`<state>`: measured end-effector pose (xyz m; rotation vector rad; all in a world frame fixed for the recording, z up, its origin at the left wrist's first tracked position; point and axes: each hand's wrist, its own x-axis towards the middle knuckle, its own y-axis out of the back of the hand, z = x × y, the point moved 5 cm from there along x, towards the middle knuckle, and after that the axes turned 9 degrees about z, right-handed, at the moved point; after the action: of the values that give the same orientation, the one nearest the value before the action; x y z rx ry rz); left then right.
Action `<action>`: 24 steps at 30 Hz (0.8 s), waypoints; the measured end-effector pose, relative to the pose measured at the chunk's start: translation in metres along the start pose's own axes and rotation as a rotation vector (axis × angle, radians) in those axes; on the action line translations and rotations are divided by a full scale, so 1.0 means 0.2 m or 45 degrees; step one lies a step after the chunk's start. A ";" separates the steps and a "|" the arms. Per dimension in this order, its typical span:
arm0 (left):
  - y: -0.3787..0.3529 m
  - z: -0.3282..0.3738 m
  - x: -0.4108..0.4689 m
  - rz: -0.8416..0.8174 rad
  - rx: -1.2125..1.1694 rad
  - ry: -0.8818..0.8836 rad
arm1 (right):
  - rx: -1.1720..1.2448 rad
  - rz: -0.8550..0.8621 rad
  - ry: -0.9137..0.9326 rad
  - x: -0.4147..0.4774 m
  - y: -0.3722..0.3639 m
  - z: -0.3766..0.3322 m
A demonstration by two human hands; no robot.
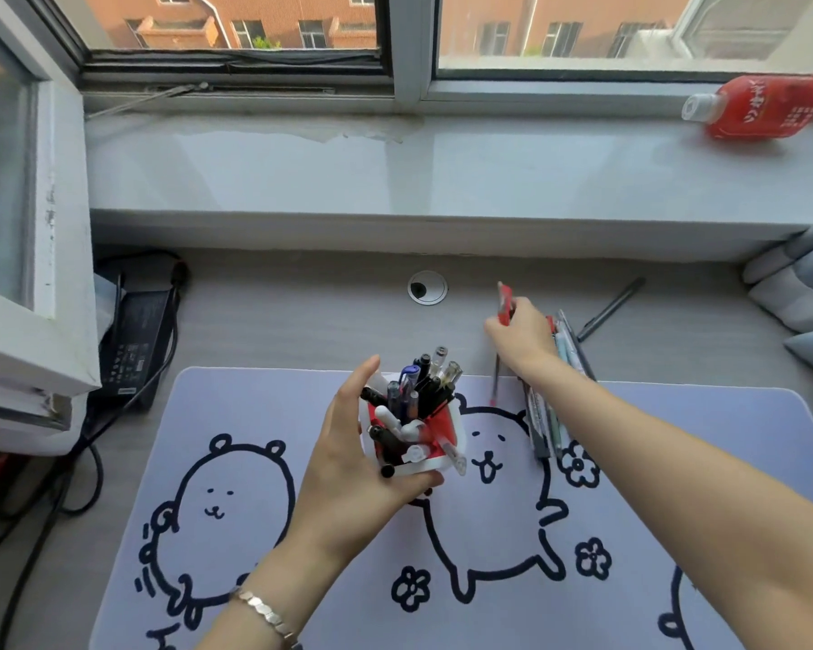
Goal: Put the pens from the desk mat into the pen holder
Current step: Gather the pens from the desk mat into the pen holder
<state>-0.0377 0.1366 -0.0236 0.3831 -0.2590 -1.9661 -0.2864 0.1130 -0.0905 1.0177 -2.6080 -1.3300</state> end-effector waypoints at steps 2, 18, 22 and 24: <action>0.00 0.01 -0.02 0.010 -0.015 0.024 | 0.253 0.030 0.018 -0.05 0.11 -0.03; -0.18 0.12 -0.15 -0.081 -0.019 0.082 | 1.445 0.011 0.517 -0.89 0.36 -0.13; -0.18 0.10 -0.17 -0.053 -0.050 0.118 | 1.435 -0.013 0.264 -0.90 0.32 -0.03; -0.20 0.12 -0.19 -0.071 -0.025 0.113 | 1.332 0.093 0.304 -0.90 0.35 -0.01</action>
<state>-0.0659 0.1867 -0.0093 0.4677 -0.1734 -1.9990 -0.1830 0.2439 0.0068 1.0022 -3.0374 0.2848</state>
